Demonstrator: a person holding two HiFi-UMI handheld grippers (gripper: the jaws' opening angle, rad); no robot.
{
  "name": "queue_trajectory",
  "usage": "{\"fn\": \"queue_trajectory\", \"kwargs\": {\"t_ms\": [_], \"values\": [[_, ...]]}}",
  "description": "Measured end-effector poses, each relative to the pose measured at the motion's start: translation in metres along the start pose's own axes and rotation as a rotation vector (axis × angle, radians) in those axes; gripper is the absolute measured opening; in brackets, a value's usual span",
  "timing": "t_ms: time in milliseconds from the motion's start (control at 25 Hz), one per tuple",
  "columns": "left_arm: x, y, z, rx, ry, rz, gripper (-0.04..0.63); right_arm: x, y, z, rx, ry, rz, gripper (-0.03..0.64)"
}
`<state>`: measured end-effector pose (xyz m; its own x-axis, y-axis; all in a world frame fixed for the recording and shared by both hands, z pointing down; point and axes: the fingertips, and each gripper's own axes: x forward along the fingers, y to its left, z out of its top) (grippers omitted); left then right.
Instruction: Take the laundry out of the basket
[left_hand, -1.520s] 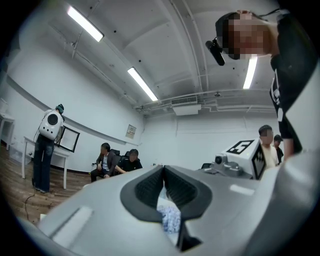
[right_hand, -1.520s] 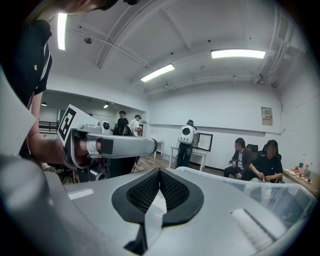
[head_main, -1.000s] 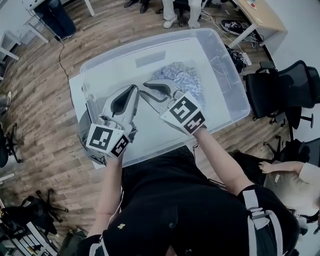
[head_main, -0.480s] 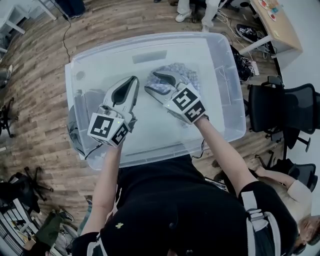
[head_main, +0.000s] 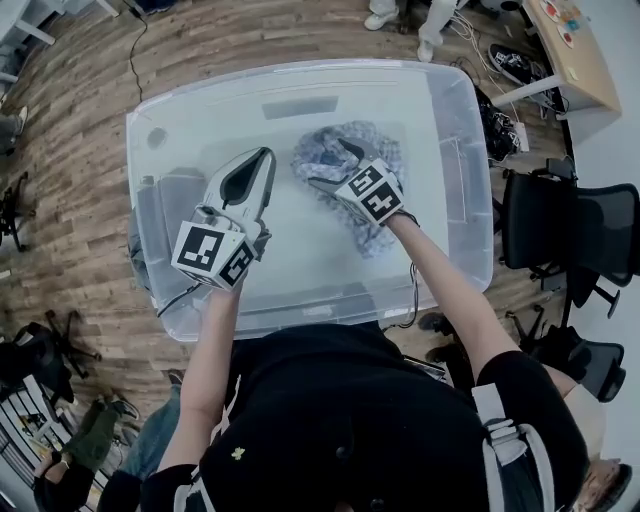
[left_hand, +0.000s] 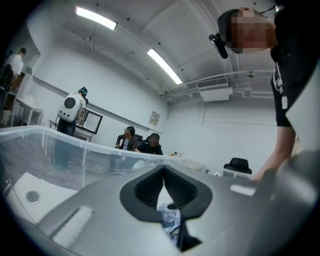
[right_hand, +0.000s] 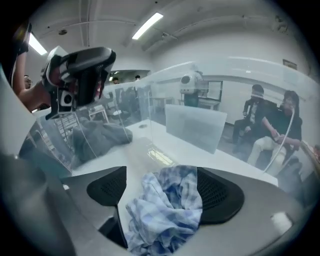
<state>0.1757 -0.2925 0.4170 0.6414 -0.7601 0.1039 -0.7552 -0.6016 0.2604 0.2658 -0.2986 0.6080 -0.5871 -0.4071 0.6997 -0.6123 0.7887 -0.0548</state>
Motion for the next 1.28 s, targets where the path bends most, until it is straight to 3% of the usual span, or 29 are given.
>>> {"fn": "queue_trajectory", "kwargs": {"t_ms": [400,600,920,1160,1280], "values": [[0.004,0.007,-0.010,-0.021,0.016,0.036,0.008,0.035,-0.036,-0.069,0.013,0.139,-0.070,0.503],[0.003,0.007,-0.013,-0.026,0.024,0.041,0.008,0.050,-0.056,-0.101,-0.056,0.240,-0.158,0.503],[-0.004,0.000,-0.010,-0.016,0.017,0.038,0.008,0.060,-0.060,-0.113,0.031,0.323,-0.107,0.500],[-0.012,0.000,-0.008,-0.014,0.009,0.051,0.008,0.063,-0.056,-0.110,0.032,0.301,-0.078,0.457],[-0.020,0.002,-0.001,-0.006,-0.002,0.063,0.008,0.065,-0.044,-0.105,-0.005,0.341,-0.031,0.343]]}}
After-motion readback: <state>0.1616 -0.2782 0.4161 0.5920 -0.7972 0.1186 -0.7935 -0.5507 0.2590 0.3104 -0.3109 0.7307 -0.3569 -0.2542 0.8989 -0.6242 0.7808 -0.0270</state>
